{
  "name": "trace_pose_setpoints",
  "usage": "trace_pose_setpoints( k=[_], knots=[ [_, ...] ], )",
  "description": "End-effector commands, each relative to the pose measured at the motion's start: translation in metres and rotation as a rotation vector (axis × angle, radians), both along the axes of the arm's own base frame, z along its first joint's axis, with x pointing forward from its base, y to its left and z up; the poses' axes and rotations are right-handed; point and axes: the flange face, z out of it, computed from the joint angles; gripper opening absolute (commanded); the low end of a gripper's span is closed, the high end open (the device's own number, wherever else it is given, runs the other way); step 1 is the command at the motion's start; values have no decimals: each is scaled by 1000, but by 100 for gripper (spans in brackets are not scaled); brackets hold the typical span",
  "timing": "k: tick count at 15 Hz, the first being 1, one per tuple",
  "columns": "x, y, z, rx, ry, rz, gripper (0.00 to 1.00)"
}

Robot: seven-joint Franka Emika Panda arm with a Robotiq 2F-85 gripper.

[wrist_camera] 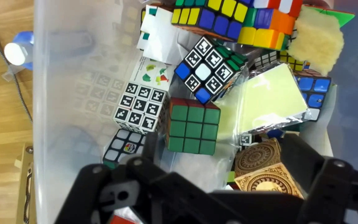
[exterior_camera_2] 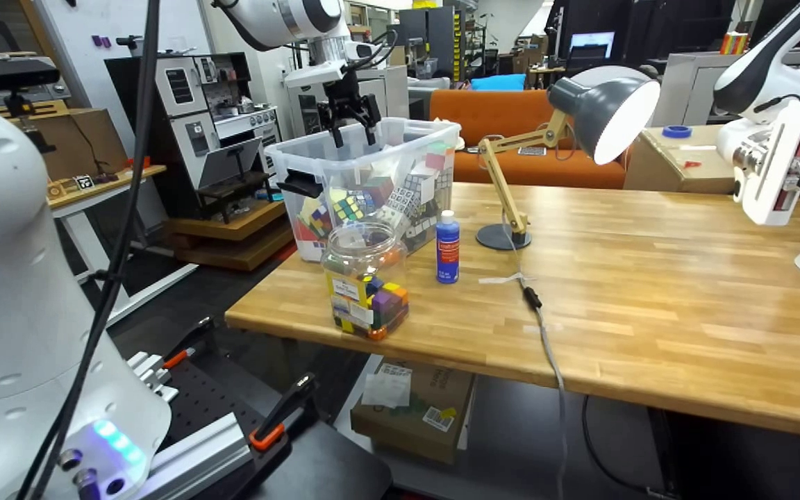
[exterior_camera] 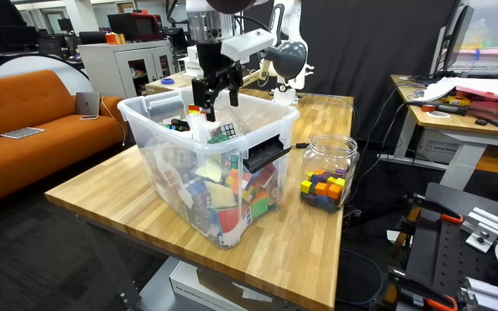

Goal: Remove a Rubik's cube from the storage container and place it on the table

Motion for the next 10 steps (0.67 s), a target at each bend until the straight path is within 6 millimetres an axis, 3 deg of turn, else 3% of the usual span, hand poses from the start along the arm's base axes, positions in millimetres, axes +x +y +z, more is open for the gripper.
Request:
trace_pose_setpoints(
  k=[1,6,10],
  knots=[
    [19,0,-20,-6,50,-14,100],
    [34,-9,-60,-29,119,-41,100],
    [41,-12,-78,-37,168,-48,100]
  ],
)
